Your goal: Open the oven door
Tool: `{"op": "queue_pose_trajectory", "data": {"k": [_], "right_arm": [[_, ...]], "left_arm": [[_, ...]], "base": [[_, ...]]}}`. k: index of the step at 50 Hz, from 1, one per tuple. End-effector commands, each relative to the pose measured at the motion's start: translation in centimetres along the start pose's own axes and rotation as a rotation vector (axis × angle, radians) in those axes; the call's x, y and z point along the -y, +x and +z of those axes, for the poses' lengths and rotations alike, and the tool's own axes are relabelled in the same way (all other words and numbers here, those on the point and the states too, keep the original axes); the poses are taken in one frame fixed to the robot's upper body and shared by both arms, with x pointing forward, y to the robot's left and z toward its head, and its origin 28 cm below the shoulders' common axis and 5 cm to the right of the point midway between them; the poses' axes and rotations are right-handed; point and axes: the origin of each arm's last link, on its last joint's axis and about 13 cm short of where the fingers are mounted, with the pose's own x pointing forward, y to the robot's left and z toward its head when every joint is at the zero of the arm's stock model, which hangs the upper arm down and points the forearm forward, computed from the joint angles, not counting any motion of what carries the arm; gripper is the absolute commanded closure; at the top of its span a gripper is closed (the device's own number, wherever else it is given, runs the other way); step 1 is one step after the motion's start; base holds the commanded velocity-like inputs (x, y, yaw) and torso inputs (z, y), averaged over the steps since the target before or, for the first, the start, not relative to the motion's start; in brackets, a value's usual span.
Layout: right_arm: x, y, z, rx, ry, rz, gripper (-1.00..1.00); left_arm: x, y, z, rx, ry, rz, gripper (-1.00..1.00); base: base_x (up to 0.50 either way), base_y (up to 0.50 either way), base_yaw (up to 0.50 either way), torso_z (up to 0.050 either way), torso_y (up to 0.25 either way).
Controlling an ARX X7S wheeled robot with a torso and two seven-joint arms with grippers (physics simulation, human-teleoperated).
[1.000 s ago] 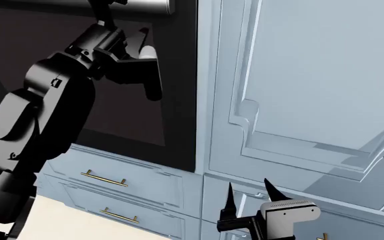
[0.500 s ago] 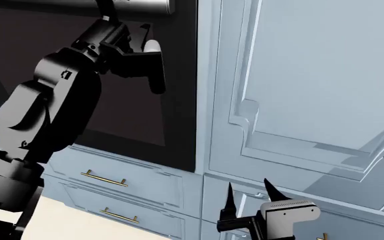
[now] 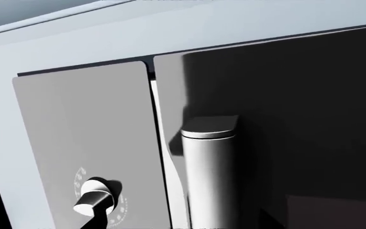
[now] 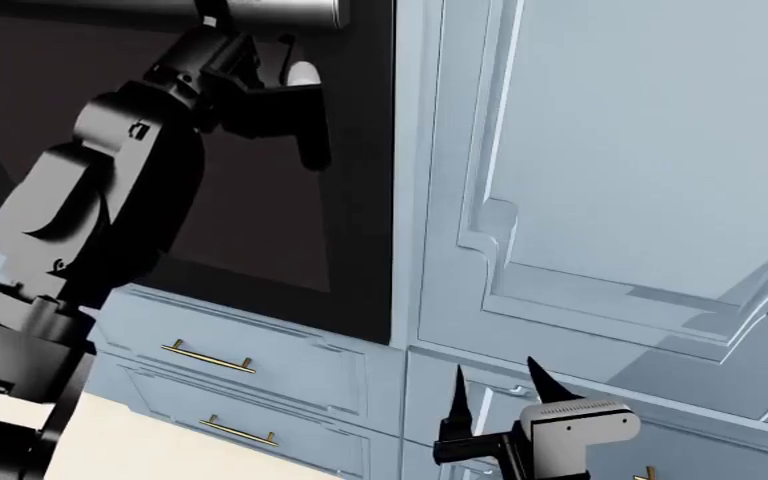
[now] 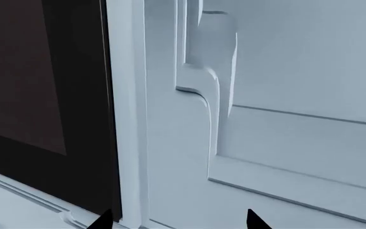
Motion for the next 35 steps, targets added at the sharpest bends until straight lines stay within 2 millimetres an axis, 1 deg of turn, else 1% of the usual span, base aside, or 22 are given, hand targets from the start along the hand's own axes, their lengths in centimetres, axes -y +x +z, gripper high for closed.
{"op": "queue_pose_trajectory", "data": {"k": [1,17,35], "right_arm": [[0.0,0.0,0.0,-0.001,0.001,0.001,-1.00],[0.0,0.0,0.0,-0.002,-0.001,0.003,-1.00],[0.0,0.0,-0.1,0.001,0.000,0.004,-1.00]], "left_arm": [[-0.1,0.5,-0.2,-0.022,0.000,0.011,-1.00],[-0.9,1.2,-0.4,-0.059,0.010,0.047,-1.00],[-1.1,1.9,-0.4,-0.066,0.010,0.039,-1.00]], "base": [[0.00,0.00,0.00,0.000,0.000],[0.00,0.00,0.00,0.000,0.000],[0.00,0.00,0.00,0.000,0.001]]}}
